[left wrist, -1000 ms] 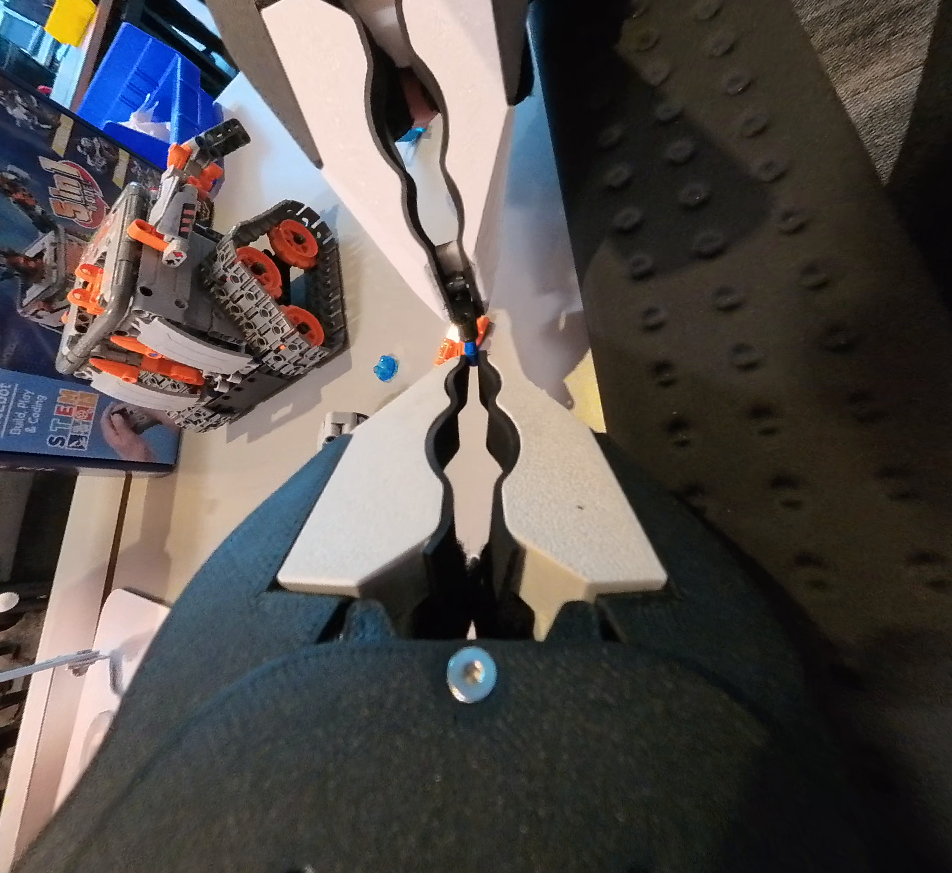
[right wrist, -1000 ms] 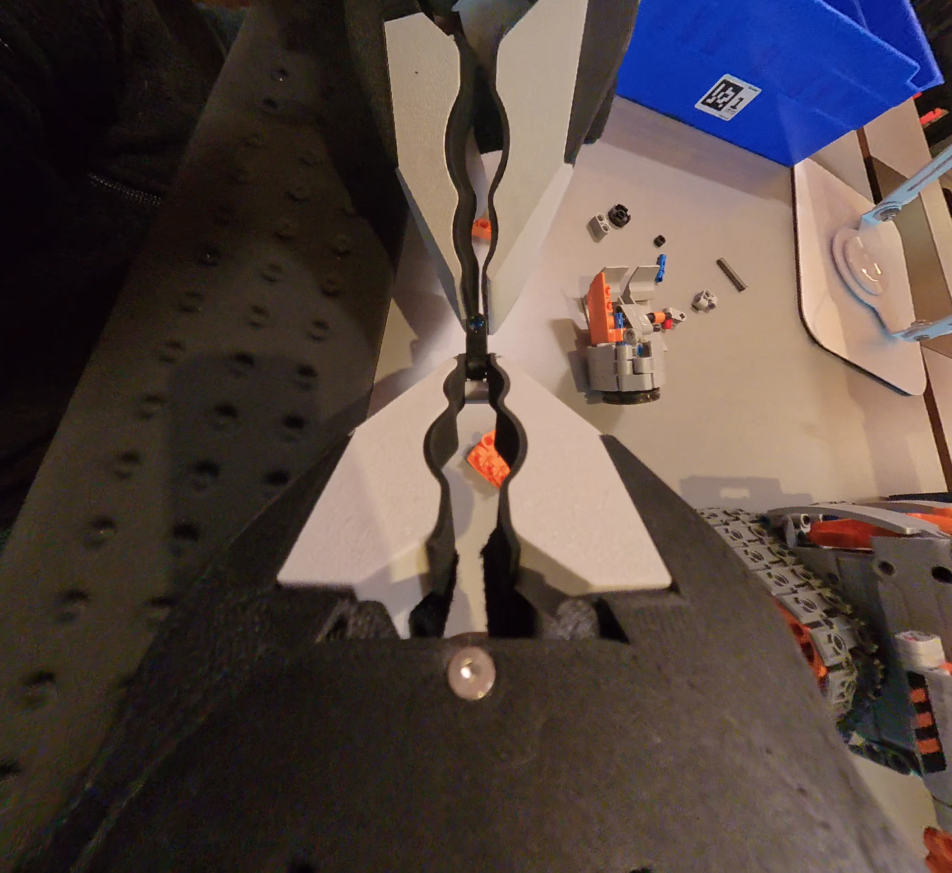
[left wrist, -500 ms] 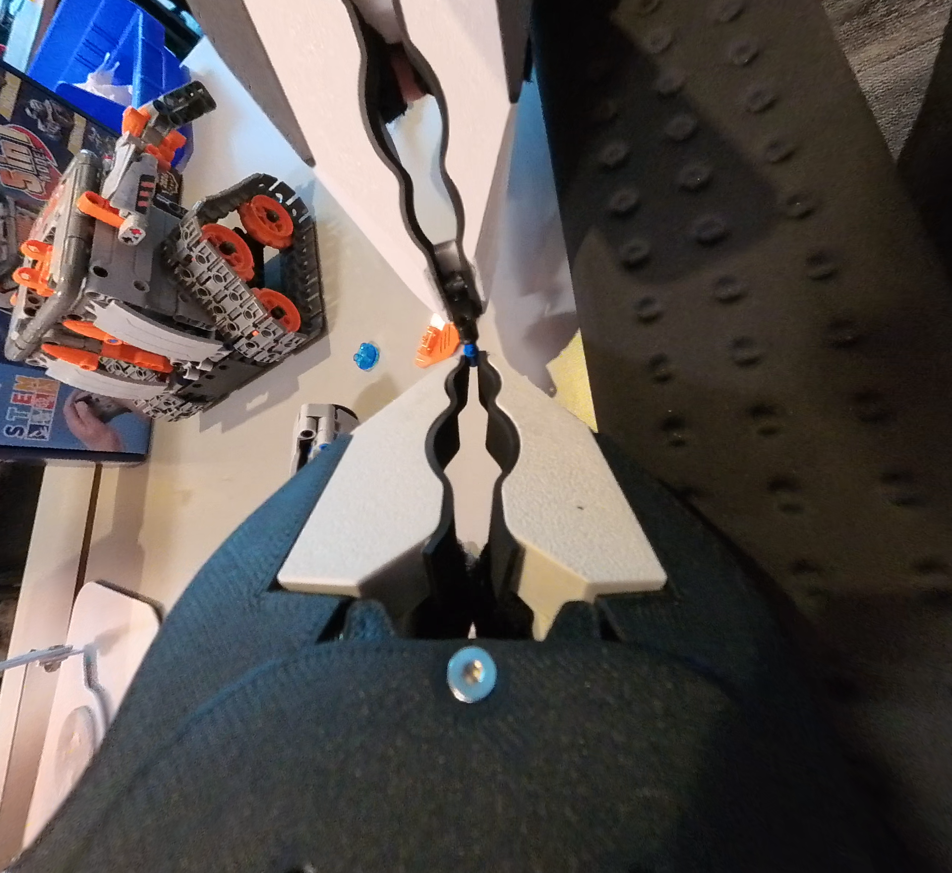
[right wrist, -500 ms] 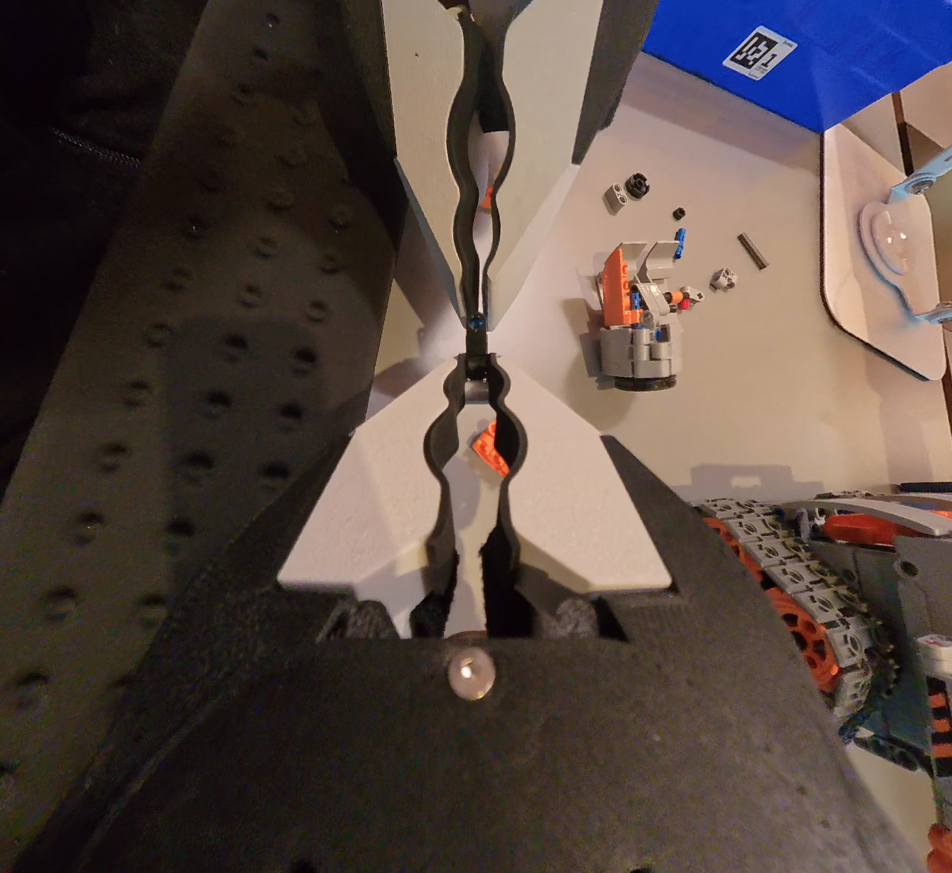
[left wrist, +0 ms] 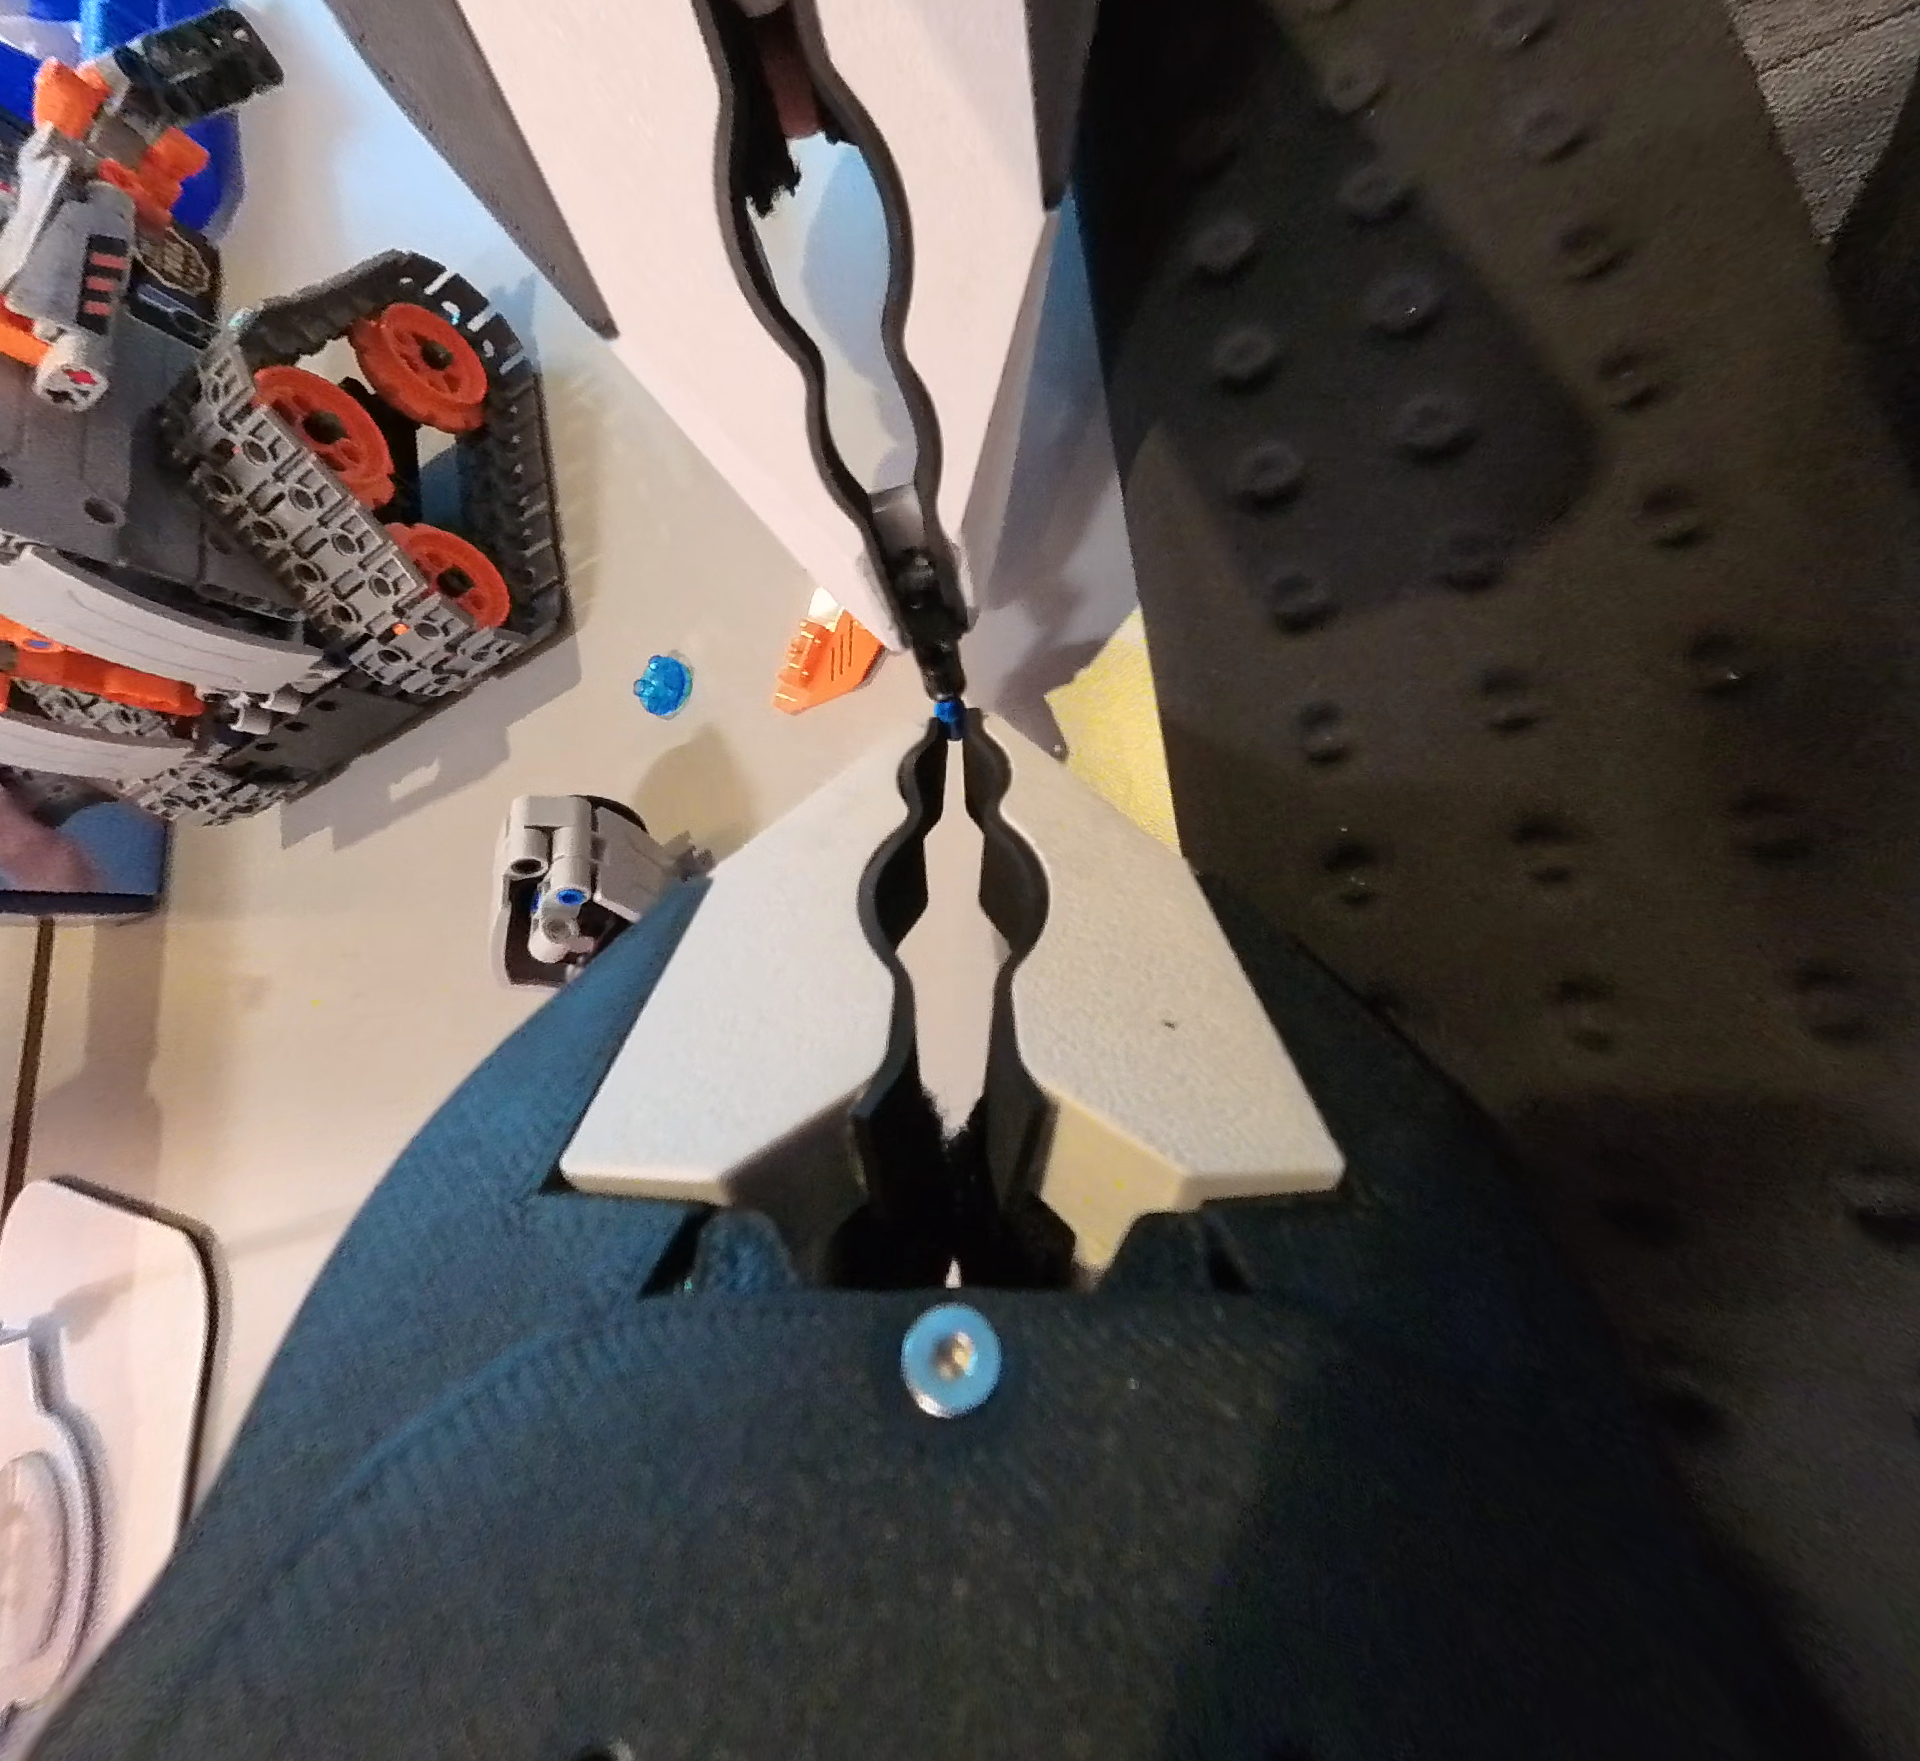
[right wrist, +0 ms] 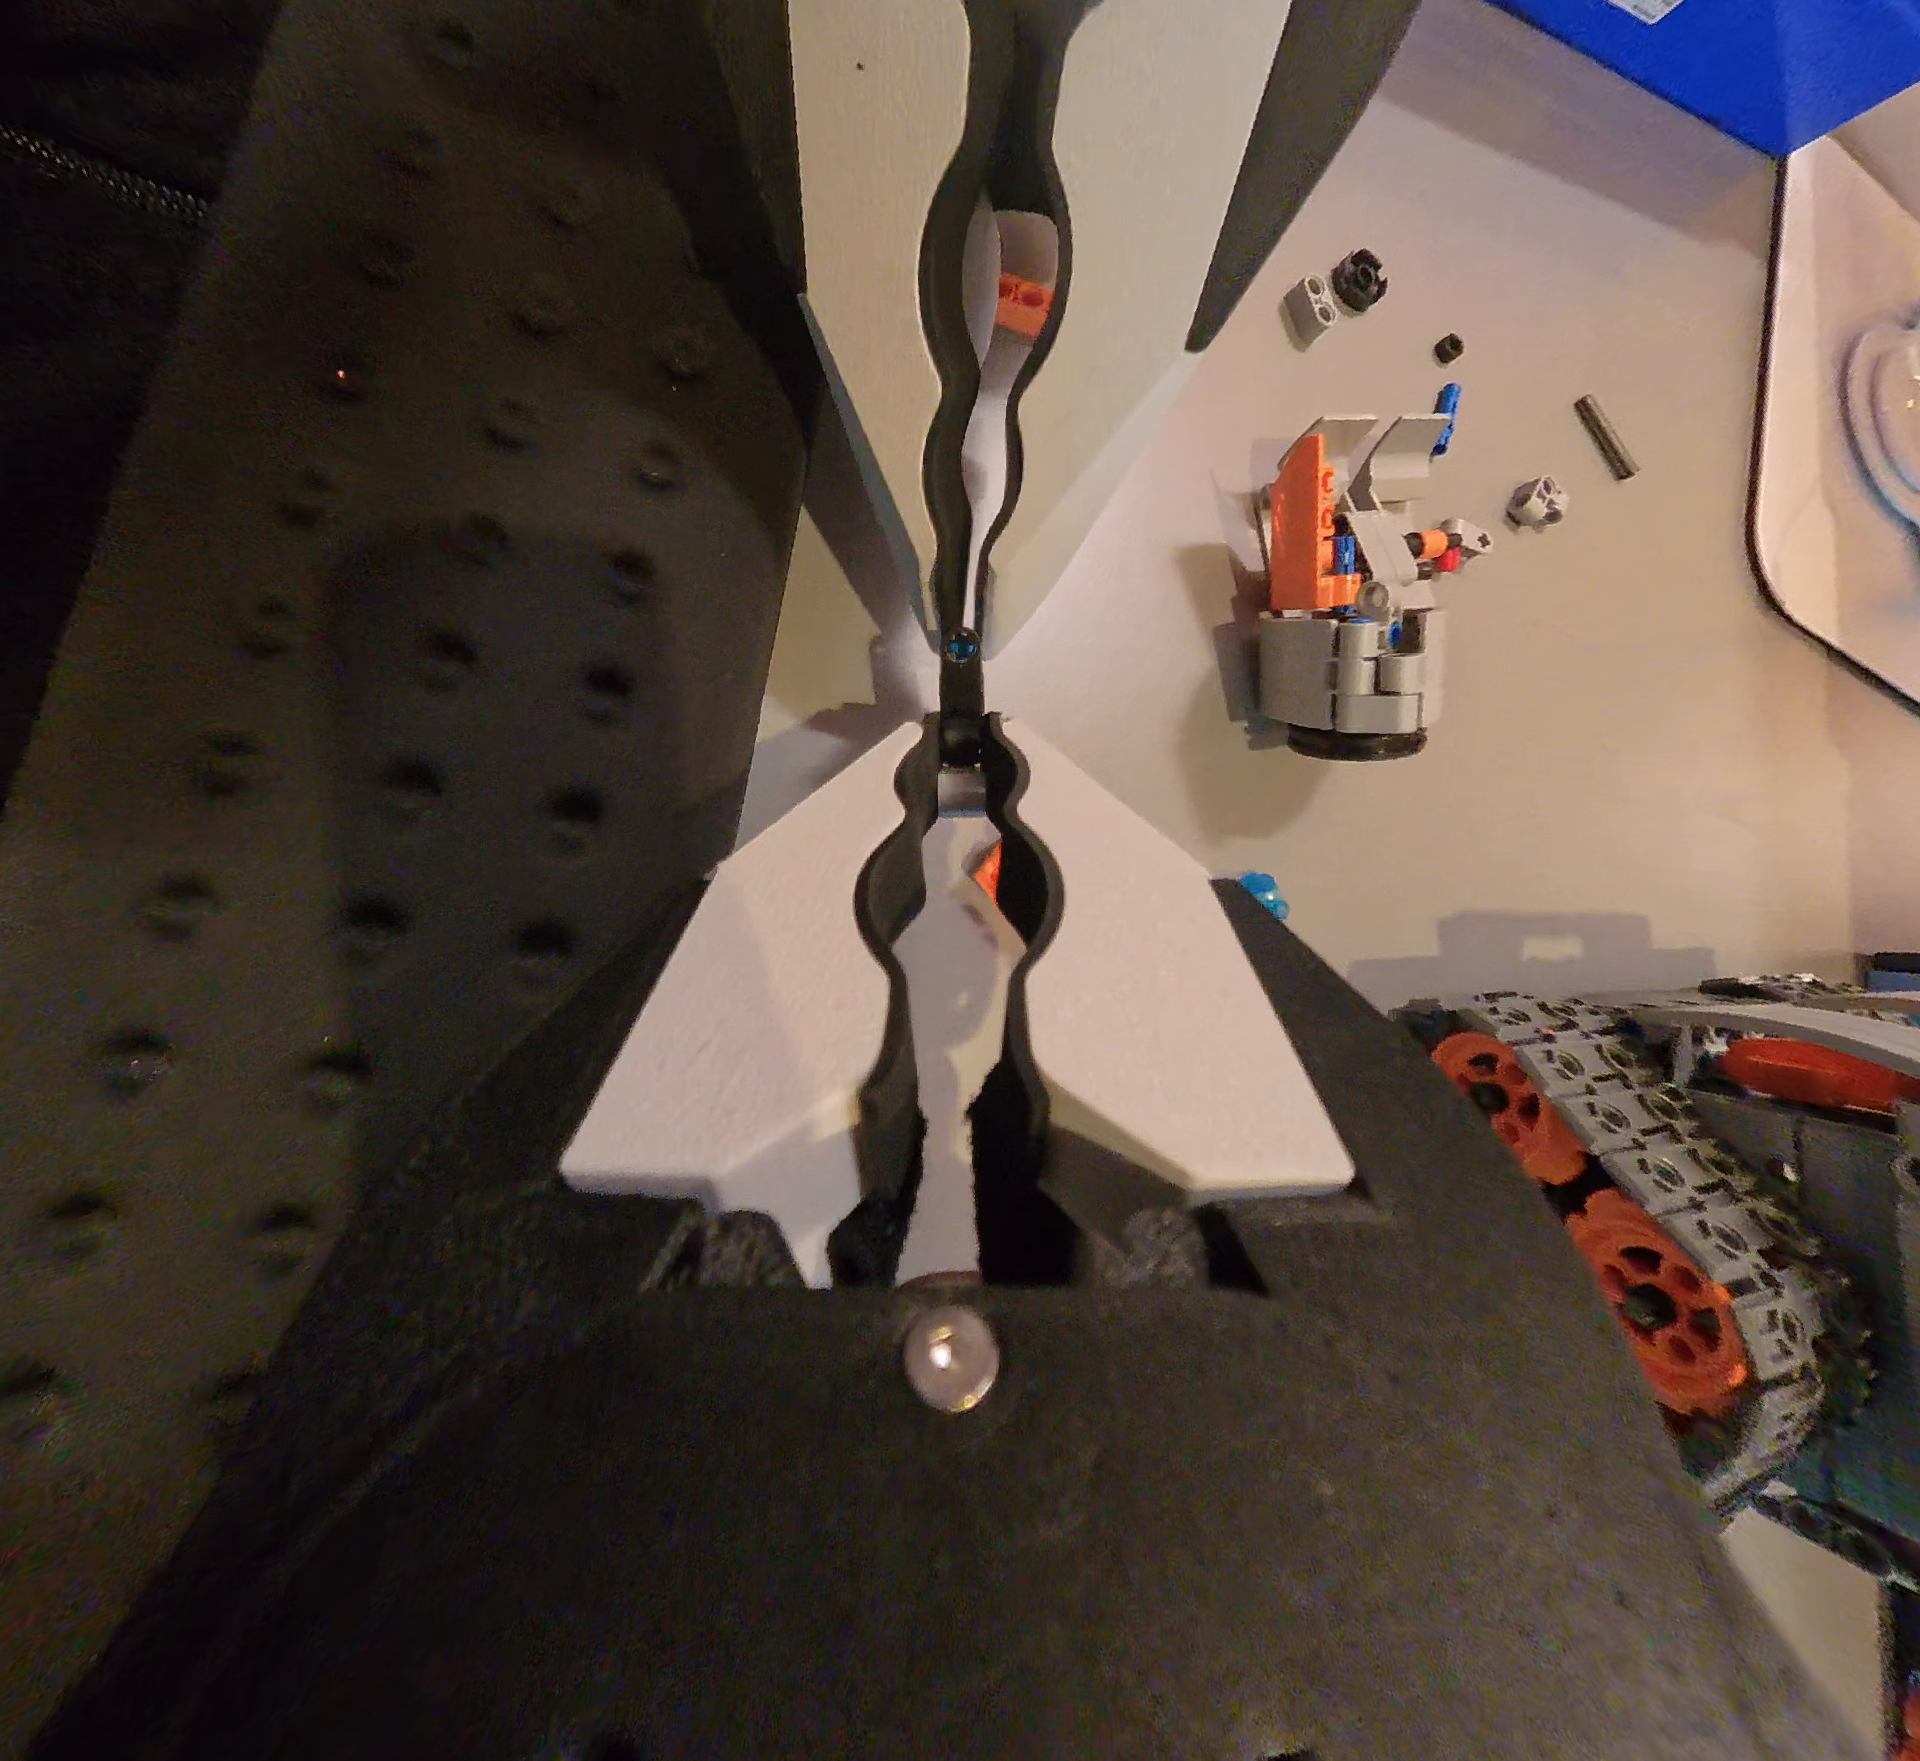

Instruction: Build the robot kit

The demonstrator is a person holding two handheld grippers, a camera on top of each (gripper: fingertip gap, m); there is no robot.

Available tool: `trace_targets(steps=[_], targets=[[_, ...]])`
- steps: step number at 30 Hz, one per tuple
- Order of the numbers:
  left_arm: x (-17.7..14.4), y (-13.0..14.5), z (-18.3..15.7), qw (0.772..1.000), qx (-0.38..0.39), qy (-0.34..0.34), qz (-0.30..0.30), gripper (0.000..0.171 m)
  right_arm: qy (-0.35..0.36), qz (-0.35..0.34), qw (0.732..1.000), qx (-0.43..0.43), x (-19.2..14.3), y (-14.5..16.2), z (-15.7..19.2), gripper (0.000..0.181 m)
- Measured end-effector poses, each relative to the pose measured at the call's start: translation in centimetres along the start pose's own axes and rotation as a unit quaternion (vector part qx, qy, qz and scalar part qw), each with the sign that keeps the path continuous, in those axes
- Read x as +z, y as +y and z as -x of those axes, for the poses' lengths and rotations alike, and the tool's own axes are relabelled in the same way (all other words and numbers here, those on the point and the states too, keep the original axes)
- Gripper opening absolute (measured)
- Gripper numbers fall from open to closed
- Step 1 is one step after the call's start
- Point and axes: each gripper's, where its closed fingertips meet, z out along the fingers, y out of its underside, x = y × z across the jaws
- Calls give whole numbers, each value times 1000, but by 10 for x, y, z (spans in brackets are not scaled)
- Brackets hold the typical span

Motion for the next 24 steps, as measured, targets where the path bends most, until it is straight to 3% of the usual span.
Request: trace_targets(steps=[15, 24], targets=[[8, -1, -10, 998, -28, 48, -5, 0, -5, 69, 997, -22, 14, 17, 6, 4], [9, 4, -8, 998, -35, 53, 6, 0, -20, 53, 998, 0, 15, 15, 6, 4]])
